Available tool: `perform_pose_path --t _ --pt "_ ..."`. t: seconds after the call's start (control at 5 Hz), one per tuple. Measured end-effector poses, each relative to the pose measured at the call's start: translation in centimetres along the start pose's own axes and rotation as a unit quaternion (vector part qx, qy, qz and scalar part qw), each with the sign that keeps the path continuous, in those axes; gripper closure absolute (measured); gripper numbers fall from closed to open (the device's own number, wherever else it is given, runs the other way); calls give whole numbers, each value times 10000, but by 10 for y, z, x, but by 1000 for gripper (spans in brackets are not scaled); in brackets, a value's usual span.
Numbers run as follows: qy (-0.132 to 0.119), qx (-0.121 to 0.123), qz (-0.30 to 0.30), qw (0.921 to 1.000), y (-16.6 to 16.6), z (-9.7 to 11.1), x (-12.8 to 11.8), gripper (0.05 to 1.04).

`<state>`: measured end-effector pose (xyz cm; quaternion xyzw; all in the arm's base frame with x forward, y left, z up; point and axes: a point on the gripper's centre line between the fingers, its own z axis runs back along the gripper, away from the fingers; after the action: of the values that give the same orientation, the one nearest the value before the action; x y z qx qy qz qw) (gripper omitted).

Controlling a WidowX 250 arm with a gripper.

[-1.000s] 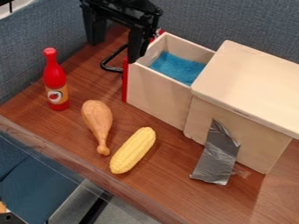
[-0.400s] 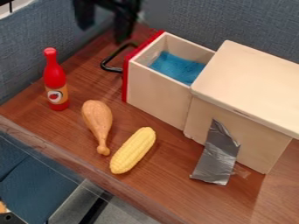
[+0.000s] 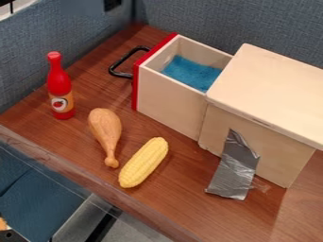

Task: Close the drawer

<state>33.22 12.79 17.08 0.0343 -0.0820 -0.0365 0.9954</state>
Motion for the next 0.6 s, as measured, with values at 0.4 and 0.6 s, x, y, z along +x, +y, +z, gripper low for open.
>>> perform_pose_path --t 0.4,0.6 --pt "125 -88 -988 9950 26 -39 34 82" --pt "69 24 -948 9955 31 -53 40 82"
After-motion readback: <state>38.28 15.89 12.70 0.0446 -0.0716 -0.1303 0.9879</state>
